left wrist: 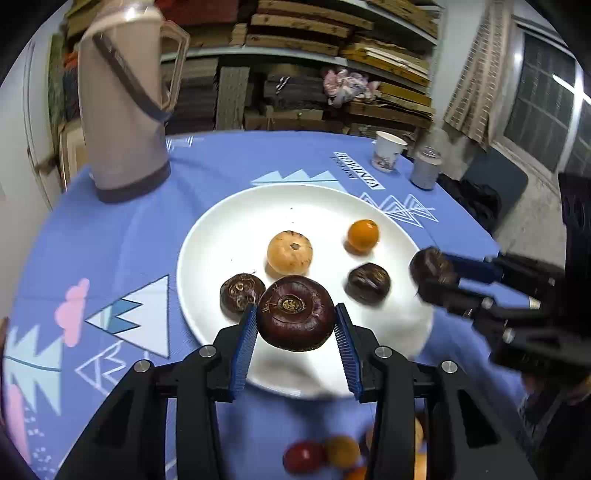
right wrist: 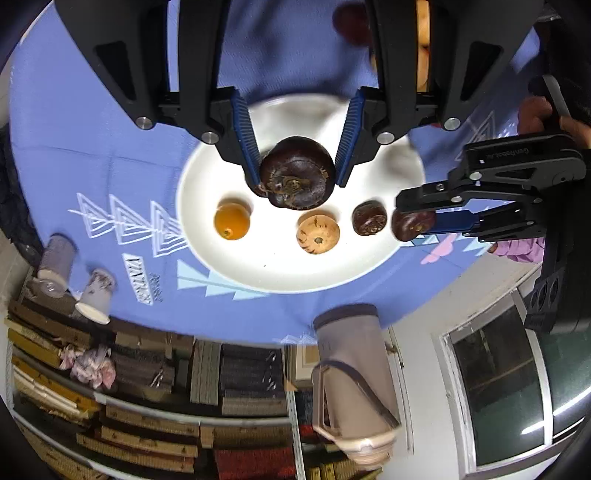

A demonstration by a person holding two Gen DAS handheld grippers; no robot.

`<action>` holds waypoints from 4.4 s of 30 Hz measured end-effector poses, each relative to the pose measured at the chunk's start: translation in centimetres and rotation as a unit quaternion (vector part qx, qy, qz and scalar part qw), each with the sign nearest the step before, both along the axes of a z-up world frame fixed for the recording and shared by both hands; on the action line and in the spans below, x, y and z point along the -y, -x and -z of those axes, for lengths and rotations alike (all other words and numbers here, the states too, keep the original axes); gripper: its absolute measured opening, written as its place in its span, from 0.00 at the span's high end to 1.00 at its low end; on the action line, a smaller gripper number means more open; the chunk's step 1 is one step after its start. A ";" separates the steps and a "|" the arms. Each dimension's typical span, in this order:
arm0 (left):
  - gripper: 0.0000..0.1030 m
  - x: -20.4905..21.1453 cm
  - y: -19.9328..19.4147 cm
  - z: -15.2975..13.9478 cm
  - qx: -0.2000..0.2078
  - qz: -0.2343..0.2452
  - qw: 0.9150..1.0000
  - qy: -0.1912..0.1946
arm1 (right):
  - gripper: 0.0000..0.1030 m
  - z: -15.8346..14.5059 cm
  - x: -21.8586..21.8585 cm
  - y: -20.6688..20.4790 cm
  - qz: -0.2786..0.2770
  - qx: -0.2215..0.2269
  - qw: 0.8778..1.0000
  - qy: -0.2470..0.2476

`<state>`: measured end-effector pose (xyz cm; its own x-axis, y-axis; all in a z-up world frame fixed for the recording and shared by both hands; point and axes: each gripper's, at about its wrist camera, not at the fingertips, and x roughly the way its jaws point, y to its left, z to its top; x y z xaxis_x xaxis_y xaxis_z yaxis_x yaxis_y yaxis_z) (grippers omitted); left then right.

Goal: Organize fruits
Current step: 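Carry both mangosteens to the white plate and release them, then grasp a pepino melon with the right tool while the left tool grasps an orange, then carry the pepino and orange over the white plate and open both tools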

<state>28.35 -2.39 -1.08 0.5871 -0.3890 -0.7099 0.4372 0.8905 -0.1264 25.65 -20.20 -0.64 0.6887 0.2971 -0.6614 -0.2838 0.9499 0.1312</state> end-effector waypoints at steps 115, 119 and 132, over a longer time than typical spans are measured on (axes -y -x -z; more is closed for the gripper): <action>0.57 -4.8 16.8 3.1 -0.067 0.026 0.996 0.050 | 0.64 3.6 1.3 20.6 -0.034 -0.017 0.999 -0.013; 0.57 -5.5 16.5 2.4 -0.063 0.016 0.996 0.056 | 0.64 2.4 1.9 20.8 -0.029 -0.001 0.999 -0.018; 0.57 -4.4 11.6 -2.0 -0.015 0.018 0.999 0.049 | 0.64 -2.4 3.4 16.2 -0.023 0.062 0.997 -0.030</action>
<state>16.76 1.97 0.87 0.5509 -0.4783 -0.6839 0.4631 0.8569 -0.2263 9.49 -23.58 1.79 0.7493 0.3658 -0.5521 -0.3441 0.9273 0.1475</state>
